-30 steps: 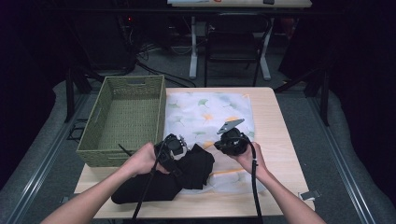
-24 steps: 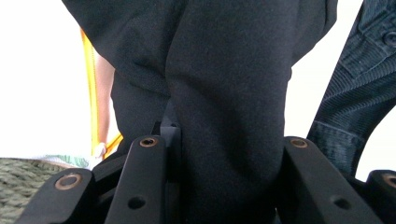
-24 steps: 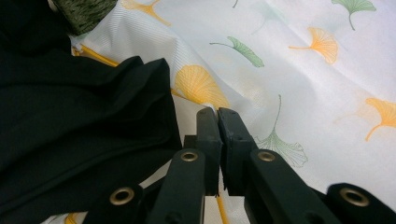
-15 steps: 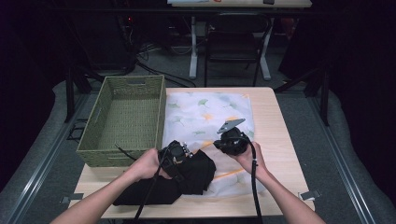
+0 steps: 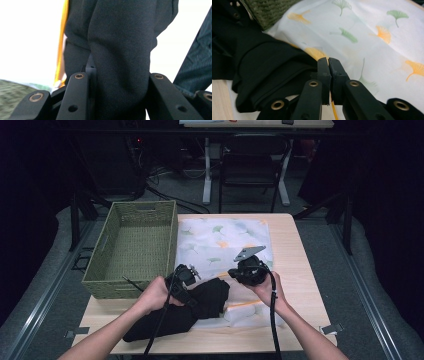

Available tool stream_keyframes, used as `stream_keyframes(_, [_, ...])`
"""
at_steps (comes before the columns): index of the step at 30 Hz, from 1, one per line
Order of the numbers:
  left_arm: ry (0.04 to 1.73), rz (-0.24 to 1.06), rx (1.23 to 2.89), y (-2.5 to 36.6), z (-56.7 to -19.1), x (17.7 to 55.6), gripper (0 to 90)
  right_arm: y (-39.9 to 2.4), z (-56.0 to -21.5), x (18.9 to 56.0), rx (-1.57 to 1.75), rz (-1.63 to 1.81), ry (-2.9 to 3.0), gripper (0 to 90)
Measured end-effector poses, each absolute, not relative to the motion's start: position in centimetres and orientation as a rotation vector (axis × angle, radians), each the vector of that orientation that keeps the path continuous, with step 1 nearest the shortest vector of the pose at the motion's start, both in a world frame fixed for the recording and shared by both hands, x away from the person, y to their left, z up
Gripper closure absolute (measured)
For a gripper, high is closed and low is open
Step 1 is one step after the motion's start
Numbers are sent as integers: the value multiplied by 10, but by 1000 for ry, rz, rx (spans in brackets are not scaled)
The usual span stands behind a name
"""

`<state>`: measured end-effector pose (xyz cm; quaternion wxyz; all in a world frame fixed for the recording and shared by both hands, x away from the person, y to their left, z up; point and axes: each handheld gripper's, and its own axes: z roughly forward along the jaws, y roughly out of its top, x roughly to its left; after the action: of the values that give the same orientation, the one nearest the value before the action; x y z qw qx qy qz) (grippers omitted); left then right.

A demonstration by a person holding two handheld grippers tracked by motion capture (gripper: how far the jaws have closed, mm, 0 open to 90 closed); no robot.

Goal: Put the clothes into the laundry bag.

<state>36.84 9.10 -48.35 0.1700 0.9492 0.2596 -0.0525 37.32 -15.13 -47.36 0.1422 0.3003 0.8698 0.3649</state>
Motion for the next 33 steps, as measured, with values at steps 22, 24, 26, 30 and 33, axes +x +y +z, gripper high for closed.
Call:
stream_keyframes(22, [778,-146,2680,90,-501,367,672,-140,-518,388,873,765,2633,878])
stream_keyframes(24, [785,-146,2684,90,-500,367,672,-140,-516,387,875,766,2612,885])
stream_keyframes(26, [795,-143,2680,90,-499,367,672,-141,-514,387,866,782,2601,887])
stream_keyframes(30, [824,-123,2667,89,-494,369,671,-146,-495,382,882,887,2547,891])
stream_keyframes(33, [836,-116,2674,86,-493,369,671,-146,-488,380,880,928,2525,891])
